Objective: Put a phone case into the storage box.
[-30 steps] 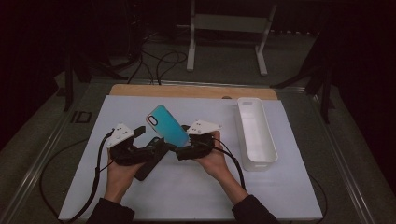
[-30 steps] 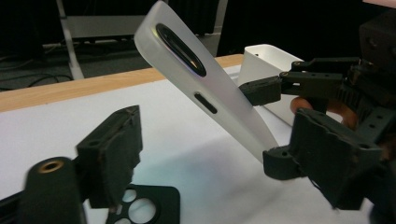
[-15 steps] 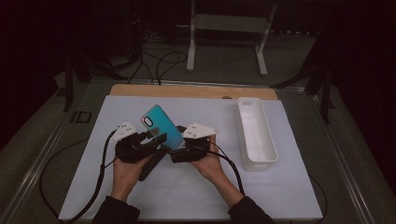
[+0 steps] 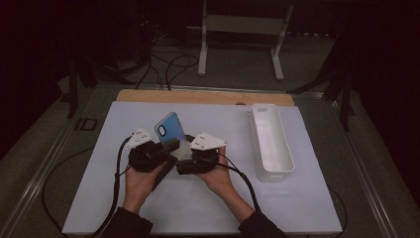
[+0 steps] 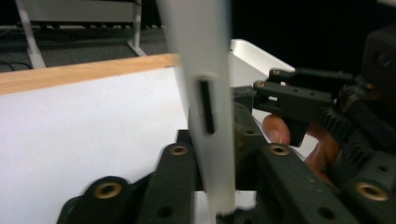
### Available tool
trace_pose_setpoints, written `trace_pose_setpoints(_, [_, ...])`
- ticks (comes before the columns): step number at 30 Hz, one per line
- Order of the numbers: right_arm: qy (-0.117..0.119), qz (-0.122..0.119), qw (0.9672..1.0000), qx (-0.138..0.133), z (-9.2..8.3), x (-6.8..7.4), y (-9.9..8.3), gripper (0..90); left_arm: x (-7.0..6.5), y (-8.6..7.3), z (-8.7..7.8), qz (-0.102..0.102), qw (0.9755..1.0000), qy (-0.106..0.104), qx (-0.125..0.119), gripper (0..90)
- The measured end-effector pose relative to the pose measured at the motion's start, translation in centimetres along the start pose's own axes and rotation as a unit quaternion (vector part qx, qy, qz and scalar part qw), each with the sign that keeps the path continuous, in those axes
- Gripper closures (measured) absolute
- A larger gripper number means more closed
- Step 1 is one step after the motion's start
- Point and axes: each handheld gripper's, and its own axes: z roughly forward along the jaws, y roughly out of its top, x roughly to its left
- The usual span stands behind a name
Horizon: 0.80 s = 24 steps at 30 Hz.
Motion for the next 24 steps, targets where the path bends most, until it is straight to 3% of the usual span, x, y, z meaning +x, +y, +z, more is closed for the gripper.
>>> trace_pose_setpoints(3, [-0.007,-0.014,0.9999,0.004,0.1,0.3,-0.1,16.7,0.0,-0.2,0.3,0.000,1.0000,-0.003,0.001,85.3])
trace_pose_setpoints(9, [-0.008,-0.016,0.9998,0.010,0.1,0.2,-0.1,16.2,-0.1,-0.2,0.4,0.002,1.0000,-0.002,0.008,86.5])
trace_pose_setpoints(17, [0.002,-0.025,0.9985,0.048,0.2,0.0,-0.5,10.0,0.1,-0.2,0.0,0.004,1.0000,0.002,0.006,86.7])
trace_pose_setpoints(22, [0.000,-0.032,0.9980,0.055,0.0,0.0,-0.4,10.0,0.2,-0.4,-0.2,0.003,1.0000,0.007,0.005,86.7])
trace_pose_setpoints(24, [-0.001,-0.036,0.9974,0.063,-0.9,-0.4,-0.1,10.0,0.3,-0.5,-0.3,0.003,0.9999,0.010,0.005,86.7])
